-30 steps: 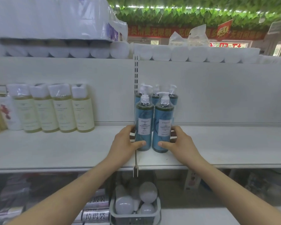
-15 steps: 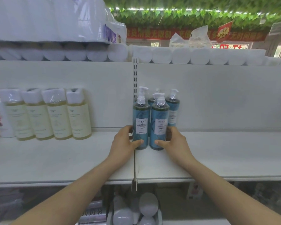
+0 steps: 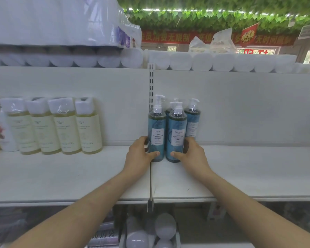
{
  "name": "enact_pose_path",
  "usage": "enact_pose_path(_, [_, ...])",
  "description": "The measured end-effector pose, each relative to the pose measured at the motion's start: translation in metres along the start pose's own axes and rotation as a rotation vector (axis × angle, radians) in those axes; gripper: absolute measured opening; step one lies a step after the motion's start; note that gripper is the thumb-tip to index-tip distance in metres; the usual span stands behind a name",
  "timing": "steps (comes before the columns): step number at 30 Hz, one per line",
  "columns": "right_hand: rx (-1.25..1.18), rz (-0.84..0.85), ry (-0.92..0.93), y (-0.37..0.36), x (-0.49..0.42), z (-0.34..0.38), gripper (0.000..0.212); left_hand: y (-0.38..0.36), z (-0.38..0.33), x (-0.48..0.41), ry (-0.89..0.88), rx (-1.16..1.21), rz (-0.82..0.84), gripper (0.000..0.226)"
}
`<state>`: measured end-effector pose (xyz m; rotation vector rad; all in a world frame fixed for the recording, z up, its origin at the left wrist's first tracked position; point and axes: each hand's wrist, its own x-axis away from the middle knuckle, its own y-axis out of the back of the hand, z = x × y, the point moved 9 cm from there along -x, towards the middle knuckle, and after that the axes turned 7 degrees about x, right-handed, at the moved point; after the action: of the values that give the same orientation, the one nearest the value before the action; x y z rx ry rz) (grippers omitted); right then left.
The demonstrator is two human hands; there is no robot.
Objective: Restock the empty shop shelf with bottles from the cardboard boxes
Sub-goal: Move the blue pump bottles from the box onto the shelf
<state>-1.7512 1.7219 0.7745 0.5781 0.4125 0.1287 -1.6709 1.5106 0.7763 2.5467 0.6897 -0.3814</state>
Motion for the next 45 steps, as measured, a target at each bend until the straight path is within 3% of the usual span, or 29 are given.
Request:
enact_pose_path(15, [0.131,-0.038,-0.085,0.002,0.013,0.013,0.057,-0.003,-0.011,0.01,0.03,-0.006,-0.015,0.055])
enact_pose_path(20, [0.306,-0.039,-0.117,0.003,0.033,0.025,0.074,0.005,-0.014,0.018,0.05,-0.061,0.05,0.078])
enact_pose_path(27, [0.629,-0.118,0.132,-0.011,0.112,0.098,0.069,0.074,-0.03,0.07,-0.123,-0.322,0.126,0.081])
enact_pose_path(32, [0.703,-0.162,0.283,-0.055,0.2,0.164,0.068,0.15,-0.027,0.145,-0.279,-0.407,0.107,0.076])
enact_pose_path(39, [0.68,-0.16,0.366,-0.155,0.331,0.196,0.064,0.247,0.054,0.268,-0.439,-0.472,-0.031,0.065])
enact_pose_path(45, [0.681,0.084,0.311,-0.258,0.434,0.132,0.063,0.254,0.185,0.367,-0.237,-0.493,0.159,0.064])
